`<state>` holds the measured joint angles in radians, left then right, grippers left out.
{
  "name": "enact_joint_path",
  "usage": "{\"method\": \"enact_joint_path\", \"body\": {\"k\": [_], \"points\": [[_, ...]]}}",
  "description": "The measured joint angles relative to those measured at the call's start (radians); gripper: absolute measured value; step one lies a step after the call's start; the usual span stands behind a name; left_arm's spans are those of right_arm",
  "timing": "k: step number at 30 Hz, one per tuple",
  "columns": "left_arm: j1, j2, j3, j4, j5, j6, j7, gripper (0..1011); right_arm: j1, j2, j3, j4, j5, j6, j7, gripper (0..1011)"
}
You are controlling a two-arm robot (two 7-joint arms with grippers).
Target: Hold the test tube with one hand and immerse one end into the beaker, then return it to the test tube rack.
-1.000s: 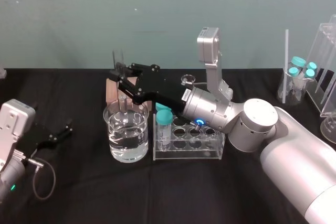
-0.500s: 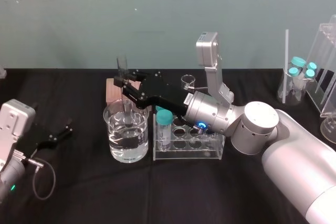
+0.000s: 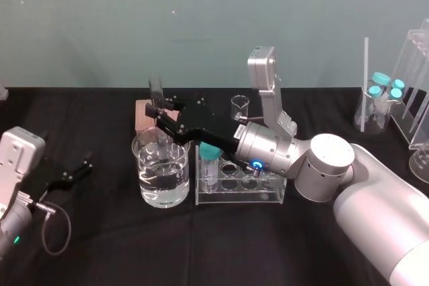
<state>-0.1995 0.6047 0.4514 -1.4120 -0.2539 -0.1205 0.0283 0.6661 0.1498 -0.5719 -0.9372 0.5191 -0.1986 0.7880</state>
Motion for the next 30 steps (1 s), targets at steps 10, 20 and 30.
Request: {"method": "enact_joint_path", "body": {"k": [10, 20, 30], "points": [[0.000, 0.000, 0.000, 0.000, 0.000, 0.000, 0.000, 1000, -0.007, 0.005, -0.003, -0.001, -0.009, 0.004, -0.007, 226], [0.000, 0.000, 0.000, 0.000, 0.000, 0.000, 0.000, 1000, -0.009, 0.005, -0.004, -0.002, -0.013, 0.006, -0.007, 226], [0.000, 0.000, 0.000, 0.000, 0.000, 0.000, 0.000, 1000, -0.014, 0.004, -0.003, -0.009, -0.012, 0.009, -0.010, 226]]}}
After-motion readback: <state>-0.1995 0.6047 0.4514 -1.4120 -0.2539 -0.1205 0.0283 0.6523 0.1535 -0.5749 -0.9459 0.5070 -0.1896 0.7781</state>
